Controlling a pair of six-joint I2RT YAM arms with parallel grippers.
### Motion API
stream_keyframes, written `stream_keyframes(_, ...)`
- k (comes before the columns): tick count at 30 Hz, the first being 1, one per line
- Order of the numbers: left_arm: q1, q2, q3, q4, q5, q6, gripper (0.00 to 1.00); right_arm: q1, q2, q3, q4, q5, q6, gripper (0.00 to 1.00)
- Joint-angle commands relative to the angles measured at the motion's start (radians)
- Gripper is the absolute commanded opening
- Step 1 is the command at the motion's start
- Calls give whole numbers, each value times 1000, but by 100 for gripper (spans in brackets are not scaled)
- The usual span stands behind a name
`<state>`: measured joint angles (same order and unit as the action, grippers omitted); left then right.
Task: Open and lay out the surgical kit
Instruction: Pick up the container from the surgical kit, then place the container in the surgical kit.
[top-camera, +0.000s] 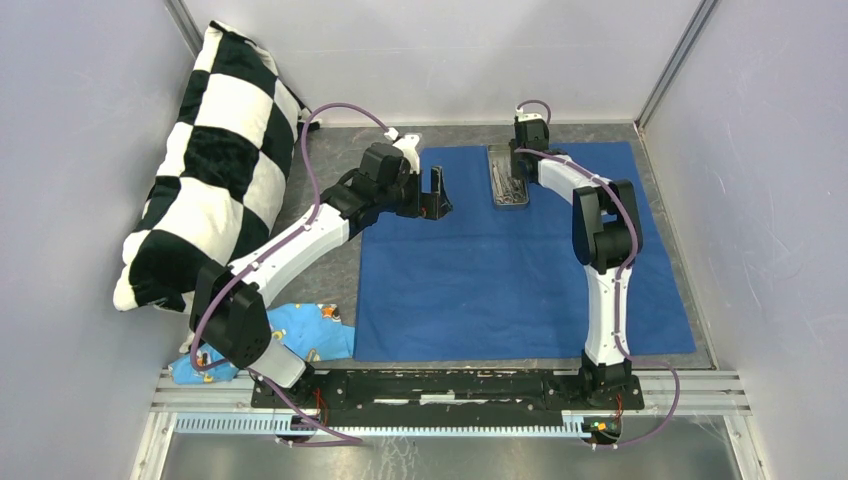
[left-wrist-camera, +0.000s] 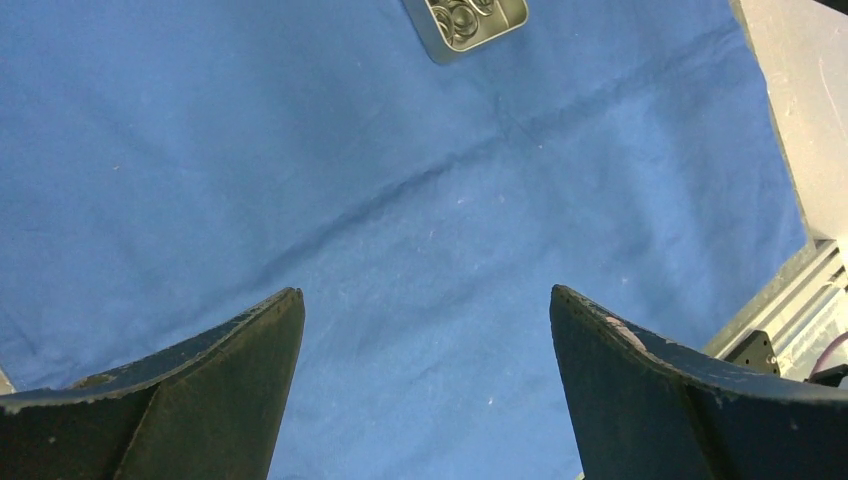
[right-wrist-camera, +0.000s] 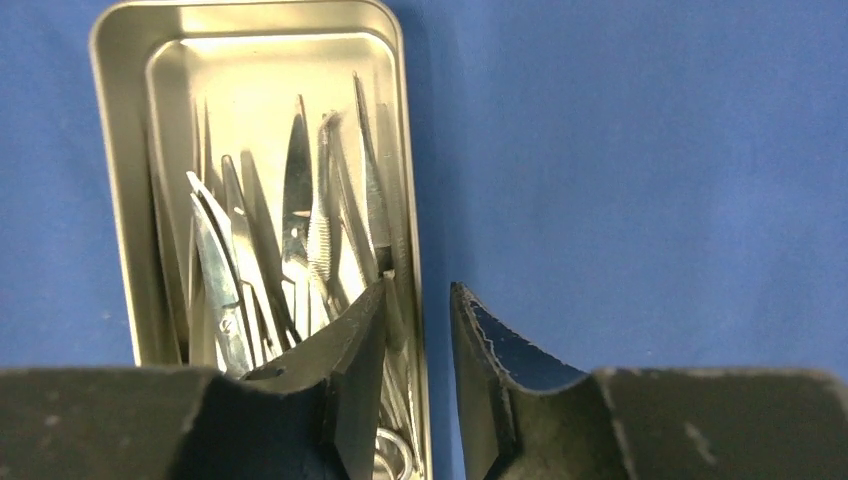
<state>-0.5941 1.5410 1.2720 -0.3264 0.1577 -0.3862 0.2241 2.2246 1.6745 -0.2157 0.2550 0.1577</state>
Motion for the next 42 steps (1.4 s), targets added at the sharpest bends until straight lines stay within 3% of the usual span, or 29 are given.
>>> stream_keyframes(1,-2,-50,1,36,45,-10,98,-1,40,75,-22,12,-24,33)
stream_keyframes(13,-1,-41,-10,41,49,-17,98,-1,7,47,-16,-16,-22,1)
stream_keyframes(19,-2,-47,-8,38,45,-14,98,0,-102,-16,-21,-46,-51,0)
stream_keyframes(29,-1,-118,-4,29,7,9,98,9,-517,-505,75,-42,-2,0)
stream_keyframes(35,-1,-145,-5,30,3,10,98,13,-866,-920,69,-64,138,0)
stream_keyframes(42,-1,-162,-11,45,54,-9,98,-14,-1199,-1104,-211,213,318,0)
